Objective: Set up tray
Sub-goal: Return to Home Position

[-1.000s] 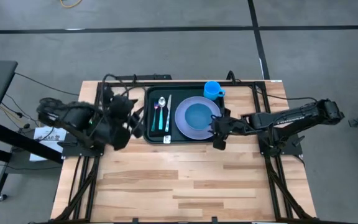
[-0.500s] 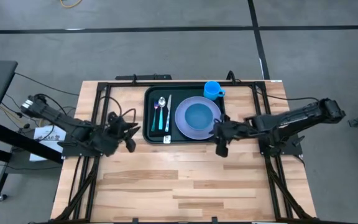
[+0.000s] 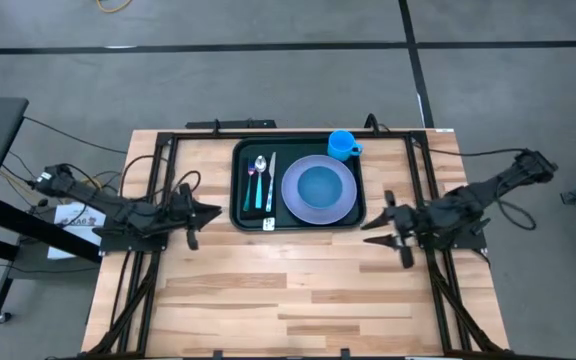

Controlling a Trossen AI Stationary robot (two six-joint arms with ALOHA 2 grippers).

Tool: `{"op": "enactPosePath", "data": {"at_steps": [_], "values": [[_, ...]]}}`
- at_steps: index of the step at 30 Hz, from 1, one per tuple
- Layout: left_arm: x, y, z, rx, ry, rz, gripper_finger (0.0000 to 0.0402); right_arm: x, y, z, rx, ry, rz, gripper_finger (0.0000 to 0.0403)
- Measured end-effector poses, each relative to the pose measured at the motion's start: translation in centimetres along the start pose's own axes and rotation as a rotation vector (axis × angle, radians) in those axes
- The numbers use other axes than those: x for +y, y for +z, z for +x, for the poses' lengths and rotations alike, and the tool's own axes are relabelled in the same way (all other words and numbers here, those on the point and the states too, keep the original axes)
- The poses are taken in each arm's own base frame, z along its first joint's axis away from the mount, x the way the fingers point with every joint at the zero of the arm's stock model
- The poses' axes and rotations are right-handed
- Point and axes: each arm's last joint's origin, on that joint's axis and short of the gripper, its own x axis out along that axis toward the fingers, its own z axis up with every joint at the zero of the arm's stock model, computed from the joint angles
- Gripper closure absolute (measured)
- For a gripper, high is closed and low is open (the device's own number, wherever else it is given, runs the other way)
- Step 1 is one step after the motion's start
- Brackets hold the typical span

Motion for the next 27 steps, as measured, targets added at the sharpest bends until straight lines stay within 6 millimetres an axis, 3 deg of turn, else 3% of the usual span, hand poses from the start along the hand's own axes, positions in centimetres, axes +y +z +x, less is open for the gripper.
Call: {"op": "enactPosePath", "data": {"at_steps": [4,10,20,27], "values": [[1.0,-1.6,-0.6,-0.036,-0.037,-0.032,0.036,-0.5,-2.3,-2.5,-0.105,0.033,0.009,0.027],[1.6,-3.0,-1.2,-0.061,-0.102,-0.041,0.036,-1.6,-6.3,-3.8,-0.225,0.053,0.017,0.0269],[1.8,-2.9,-1.4,-0.078,-0.113,0.011,0.036,-2.1,-11.1,-3.3,-0.265,0.058,0.032,0.0268],[1.8,-2.9,-1.4,-0.077,-0.109,0.015,0.036,-2.1,-11.9,-2.8,-0.235,0.057,0.056,0.0268]]}}
